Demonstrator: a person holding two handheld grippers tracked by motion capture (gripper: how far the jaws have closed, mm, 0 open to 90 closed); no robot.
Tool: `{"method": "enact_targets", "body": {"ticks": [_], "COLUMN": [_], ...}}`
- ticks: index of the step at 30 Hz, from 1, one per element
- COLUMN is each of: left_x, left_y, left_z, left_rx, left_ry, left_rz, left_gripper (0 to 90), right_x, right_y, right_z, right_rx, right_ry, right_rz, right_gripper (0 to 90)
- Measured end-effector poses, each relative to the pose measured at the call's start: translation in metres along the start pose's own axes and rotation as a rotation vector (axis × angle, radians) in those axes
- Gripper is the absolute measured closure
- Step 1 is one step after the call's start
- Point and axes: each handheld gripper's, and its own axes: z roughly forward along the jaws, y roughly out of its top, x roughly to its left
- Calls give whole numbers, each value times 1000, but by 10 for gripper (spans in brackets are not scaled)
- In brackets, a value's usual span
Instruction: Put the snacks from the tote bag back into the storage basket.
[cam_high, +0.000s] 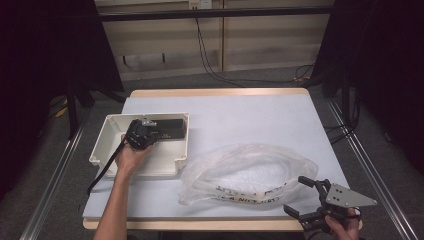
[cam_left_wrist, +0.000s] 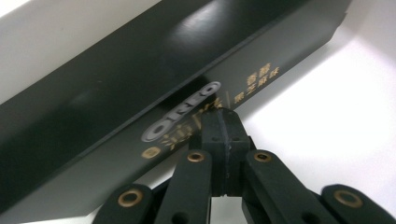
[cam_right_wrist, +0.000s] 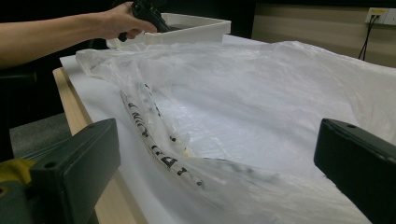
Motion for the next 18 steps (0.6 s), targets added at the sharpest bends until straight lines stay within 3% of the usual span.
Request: {"method": "enact_targets", "body": {"ticks": [6, 11, 14, 18], "left_x": [0, -2, -2, -2], "left_y": [0, -1, -1, -1], "left_z": [2, 2, -5, -18], "left_rx": [-5, 3, -36, -84], "left_ry": [-6, -34, -55, -83], "left_rz": [2, 15, 11, 15], "left_gripper": [900, 891, 847, 702], "right_x": [1, 1, 1, 0], "right_y": [0, 0, 0, 0], "right_z": [-1, -1, -2, -2], "right_rx": [-1, -1, -2, 1], "right_ry": [-1, 0, 1, 2], "right_rz": [4, 1, -1, 4], "right_gripper": [0, 0, 0, 0]}}
